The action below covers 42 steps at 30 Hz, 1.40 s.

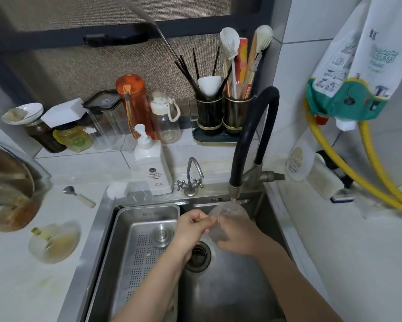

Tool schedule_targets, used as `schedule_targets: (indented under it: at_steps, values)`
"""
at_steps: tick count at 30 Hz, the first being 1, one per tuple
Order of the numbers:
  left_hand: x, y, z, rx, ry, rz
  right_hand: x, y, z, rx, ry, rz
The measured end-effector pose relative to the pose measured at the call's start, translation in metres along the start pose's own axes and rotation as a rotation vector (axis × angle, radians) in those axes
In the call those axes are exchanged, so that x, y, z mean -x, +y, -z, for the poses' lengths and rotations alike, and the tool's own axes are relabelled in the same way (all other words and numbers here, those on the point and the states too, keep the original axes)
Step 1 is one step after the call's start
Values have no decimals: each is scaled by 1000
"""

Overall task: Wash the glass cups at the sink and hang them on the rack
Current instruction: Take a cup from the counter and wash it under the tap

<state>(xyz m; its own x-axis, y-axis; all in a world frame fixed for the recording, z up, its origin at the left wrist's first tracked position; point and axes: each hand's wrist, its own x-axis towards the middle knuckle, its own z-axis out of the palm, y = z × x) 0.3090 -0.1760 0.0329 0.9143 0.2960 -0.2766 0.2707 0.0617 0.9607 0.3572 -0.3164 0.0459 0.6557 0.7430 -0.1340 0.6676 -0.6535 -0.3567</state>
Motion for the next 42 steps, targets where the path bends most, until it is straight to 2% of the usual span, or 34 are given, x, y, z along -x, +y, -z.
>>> schedule_targets:
  at_steps: [3, 5, 6, 8, 11, 12, 15, 17, 21, 24, 26, 29, 32, 34, 36, 38, 42]
  values:
    - [2, -6, 3, 12, 8, 31, 5, 2, -7, 3, -131, -18]
    - [3, -9, -1, 21, 15, 54, 6, 6, -7, 8, -55, -98]
    - [3, -10, -3, 34, 20, 65, 4, 6, -8, -12, 4, -82]
    - [2, -7, -5, 53, 21, 66, -1, 5, -8, -26, 17, -11]
    - [1, -2, 0, -16, 19, 25, -1, 6, -16, -194, -134, -15]
    - [1, -2, 4, -20, 24, 30, 1, 9, -19, -238, -114, -6]
    - [-1, -1, 10, 9, 45, 62, 6, 21, -18, -43, 38, 21]
    - [-4, 1, 7, -25, 29, 39, 1, 22, -17, 9, 72, 44]
    - [-6, 2, 1, -91, -10, 1, -6, 13, -17, -112, -87, 11]
    - [-5, -3, 4, -99, -3, 1, 6, 19, -10, 21, -173, 66]
    - [-4, -4, 0, -61, 0, 30, 7, 25, -8, 142, -95, 36]
    - [-3, -3, -7, -28, 13, 48, -2, 18, -9, -14, 44, 79]
    - [-4, -4, 1, -56, 40, 30, 0, 17, -15, -121, -11, 110]
    - [-4, -6, 6, -46, 41, 45, 7, 25, -17, -105, -45, 76]
    - [-2, -7, 5, -65, 38, 61, 7, 33, -16, -99, 30, 45]
    - [0, -6, 4, -79, 39, 65, 4, 26, -15, -190, 129, 102]
    - [0, -1, 5, -8, 62, 92, 7, 21, -25, -186, 168, 153]
